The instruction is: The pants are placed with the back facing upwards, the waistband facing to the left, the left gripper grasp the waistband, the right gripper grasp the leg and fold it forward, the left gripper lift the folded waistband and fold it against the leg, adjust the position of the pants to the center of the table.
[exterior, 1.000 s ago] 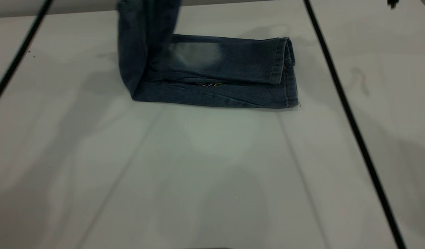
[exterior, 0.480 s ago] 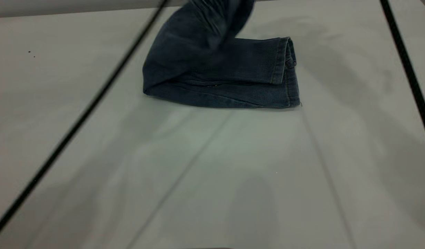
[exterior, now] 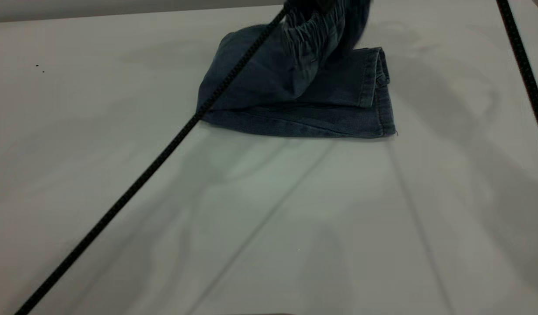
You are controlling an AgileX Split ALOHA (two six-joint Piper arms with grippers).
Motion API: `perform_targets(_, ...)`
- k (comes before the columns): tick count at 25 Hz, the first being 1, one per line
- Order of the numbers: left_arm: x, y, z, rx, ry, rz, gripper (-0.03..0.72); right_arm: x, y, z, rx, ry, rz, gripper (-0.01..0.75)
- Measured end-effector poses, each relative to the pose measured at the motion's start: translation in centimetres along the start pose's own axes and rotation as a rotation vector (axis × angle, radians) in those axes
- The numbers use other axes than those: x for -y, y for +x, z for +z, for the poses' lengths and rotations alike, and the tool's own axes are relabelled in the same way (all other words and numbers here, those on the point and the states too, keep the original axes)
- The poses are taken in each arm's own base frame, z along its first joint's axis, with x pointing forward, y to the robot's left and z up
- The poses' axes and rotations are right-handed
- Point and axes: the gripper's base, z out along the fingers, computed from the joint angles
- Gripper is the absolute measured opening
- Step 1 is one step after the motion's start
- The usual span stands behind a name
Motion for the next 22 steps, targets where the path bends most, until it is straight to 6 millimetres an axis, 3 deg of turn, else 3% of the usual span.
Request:
perform_targets(5, 0.2, -0.6, -1.4, -0.013, 0.013, 0.008, 0.522, 0.0, 0.0, 0.0, -0.001, 0.000, 0.000, 0.470)
perform_targets(11, -0.7, 1.3, -2.4, -0.257, -0.028, 0.205, 0.559, 0.0, 0.0, 0.0, -0.001, 0.000, 0.000, 0.470)
perform_targets(16, -1.6, 4.3, 0.8, -0.411, -0.042, 0.479, 0.561, -0.1, 0.0, 0.0, -0.002, -0.006, 0.003, 0.470)
perform_targets(22, -1.8, 6.8, 5.4, -0.363, -0.041, 0.570, 0.561, -0.1, 0.0, 0.0, -0.002, -0.007, 0.004, 0.470)
